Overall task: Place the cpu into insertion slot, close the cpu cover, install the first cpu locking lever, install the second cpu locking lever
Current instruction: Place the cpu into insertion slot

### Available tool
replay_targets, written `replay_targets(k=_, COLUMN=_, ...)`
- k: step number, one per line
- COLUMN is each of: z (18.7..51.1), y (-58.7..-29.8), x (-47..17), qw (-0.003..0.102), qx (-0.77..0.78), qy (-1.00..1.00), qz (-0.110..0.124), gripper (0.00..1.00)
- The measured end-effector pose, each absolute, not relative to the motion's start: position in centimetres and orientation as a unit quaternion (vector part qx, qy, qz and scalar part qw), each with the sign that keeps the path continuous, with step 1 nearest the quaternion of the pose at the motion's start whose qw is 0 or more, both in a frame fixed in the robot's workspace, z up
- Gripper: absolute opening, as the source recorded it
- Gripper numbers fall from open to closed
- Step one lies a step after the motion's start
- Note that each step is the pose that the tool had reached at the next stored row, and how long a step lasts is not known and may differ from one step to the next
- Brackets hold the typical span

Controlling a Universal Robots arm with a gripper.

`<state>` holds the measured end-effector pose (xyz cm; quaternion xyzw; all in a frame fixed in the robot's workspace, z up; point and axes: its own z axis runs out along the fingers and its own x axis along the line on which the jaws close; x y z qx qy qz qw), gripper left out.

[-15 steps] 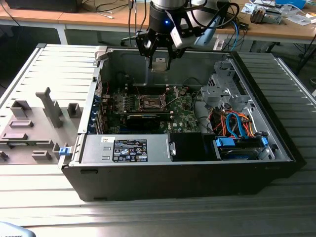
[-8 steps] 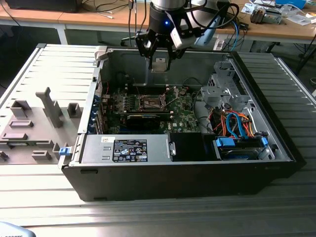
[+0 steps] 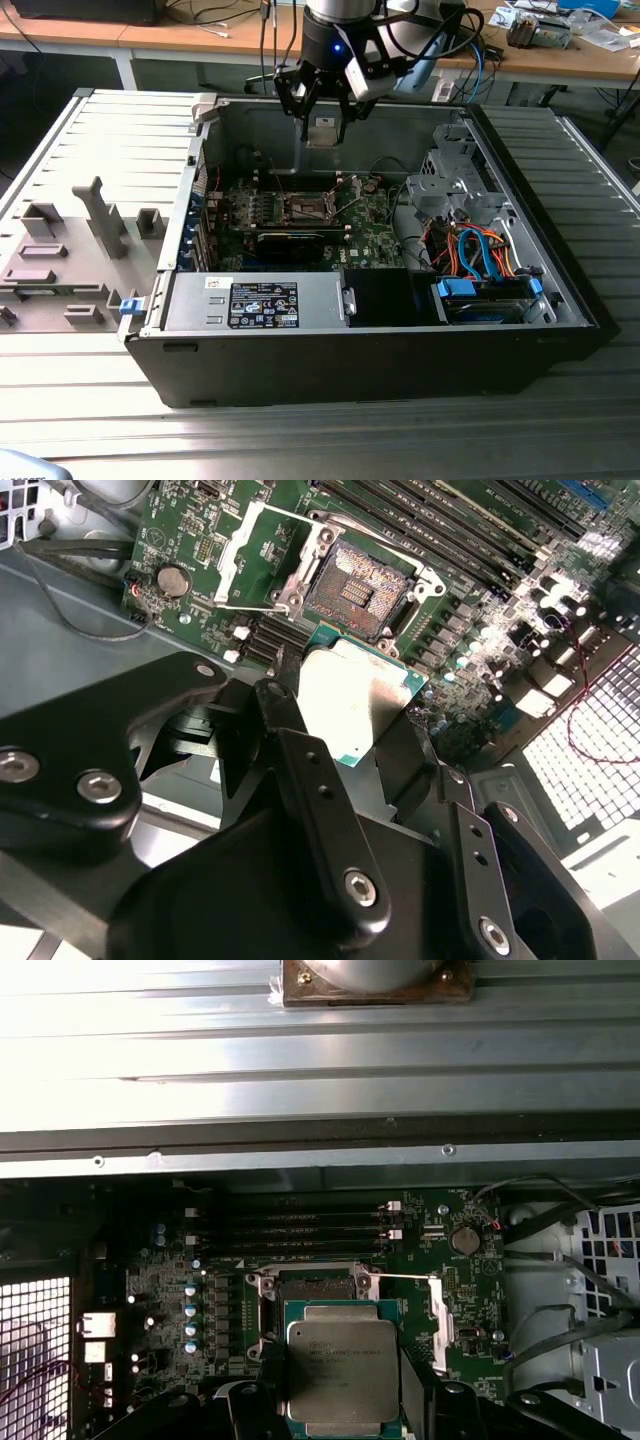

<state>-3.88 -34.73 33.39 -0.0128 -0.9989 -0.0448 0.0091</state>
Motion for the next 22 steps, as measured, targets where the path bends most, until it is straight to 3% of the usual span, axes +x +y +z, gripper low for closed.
replay_targets(k=22, z=32.99, y=-34.73, x=-3.88, qw=0.009, qx=-0.013, qy=-0.999, qz=-0.045, gripper=0.54)
